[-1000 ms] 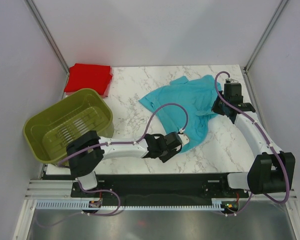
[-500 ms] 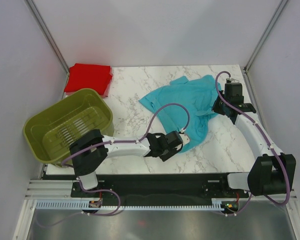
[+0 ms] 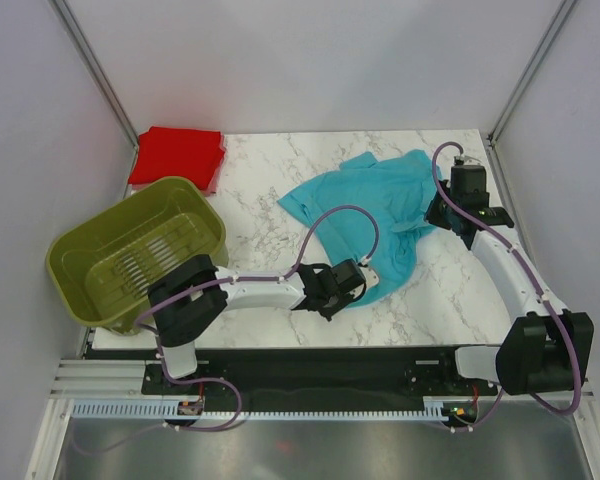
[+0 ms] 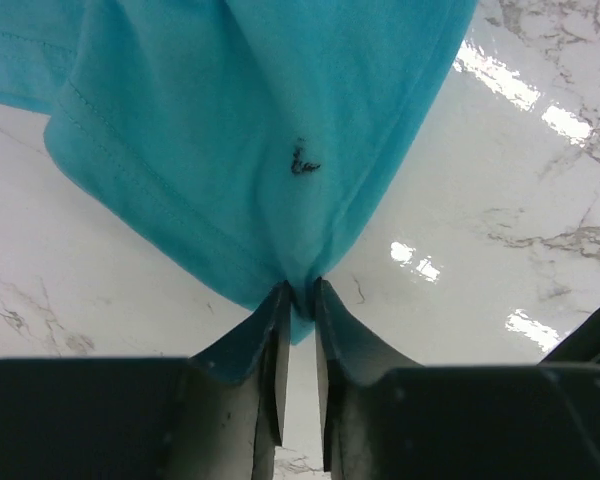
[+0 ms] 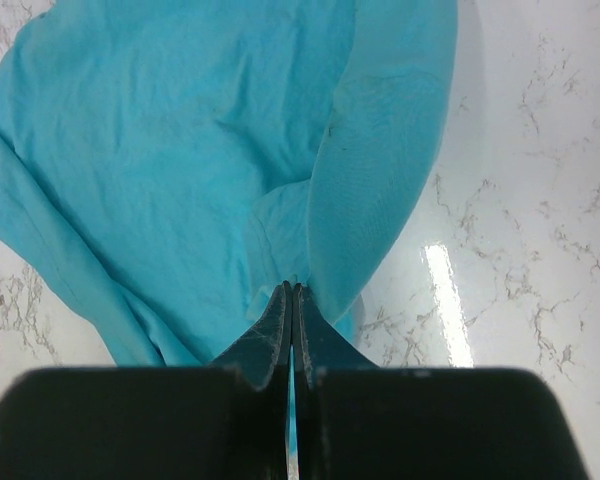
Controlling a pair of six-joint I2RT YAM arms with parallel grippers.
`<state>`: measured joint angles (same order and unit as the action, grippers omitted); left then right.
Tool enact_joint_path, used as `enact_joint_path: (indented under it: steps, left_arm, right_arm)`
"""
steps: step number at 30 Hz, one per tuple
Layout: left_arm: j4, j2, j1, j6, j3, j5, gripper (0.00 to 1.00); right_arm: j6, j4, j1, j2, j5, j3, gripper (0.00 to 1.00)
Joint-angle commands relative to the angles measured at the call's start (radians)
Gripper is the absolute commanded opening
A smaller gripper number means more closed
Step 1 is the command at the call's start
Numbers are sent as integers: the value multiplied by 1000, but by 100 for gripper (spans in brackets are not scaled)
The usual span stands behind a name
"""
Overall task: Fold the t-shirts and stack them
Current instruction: Flatten the tshirt out
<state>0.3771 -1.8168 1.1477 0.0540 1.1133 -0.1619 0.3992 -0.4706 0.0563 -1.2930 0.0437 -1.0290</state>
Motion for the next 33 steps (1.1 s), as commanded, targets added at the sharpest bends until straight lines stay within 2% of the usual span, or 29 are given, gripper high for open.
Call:
enact_joint_path:
  steps: [1, 3, 7, 8, 10, 13, 16, 18, 19, 21, 25, 28, 33]
  left_arm:
    - [-15, -16, -2, 4, -6, 16, 13]
    - [-14, 3, 0, 18, -18, 7, 2]
    - [-9, 89, 0, 43, -27, -111, 2]
    - [11, 115, 0, 40, -8, -198, 2]
    - [48, 201, 0, 2, 41, -270, 2]
    - [123, 289, 1, -112, 218, -361, 2]
    - [178, 330, 12, -215, 493, -415, 2]
    - [186, 349, 33, -265, 593, -459, 2]
    - [186, 356, 64, -317, 687, -516, 2]
    - [186, 378, 104, -367, 776, -571, 2]
    - [184, 404, 294, -498, 989, -738, 2]
    - [183, 402, 418, -569, 1055, -853, 2]
    - [183, 402, 460, -589, 1019, -916, 2]
  right_arm:
    - [12, 17, 0, 34, 27, -25, 0]
    - [18, 7, 0, 37, 41, -34, 0]
    - [62, -42, 0, 46, 68, -109, 0]
    - [72, -74, 0, 50, 76, -138, 0]
    - [75, -123, 0, 57, 128, -267, 0]
    - [72, -218, -1, 67, 208, -489, 0]
    - [78, -264, -4, 98, 292, -705, 0]
    - [78, -287, -4, 115, 337, -857, 0]
    - [78, -287, -4, 144, 350, -896, 0]
    - [75, -269, -4, 187, 398, -971, 0]
    - [59, -194, -3, 354, 450, -985, 0]
    - [59, -171, -3, 440, 481, -988, 0]
    - [53, -192, -3, 469, 461, -991, 0]
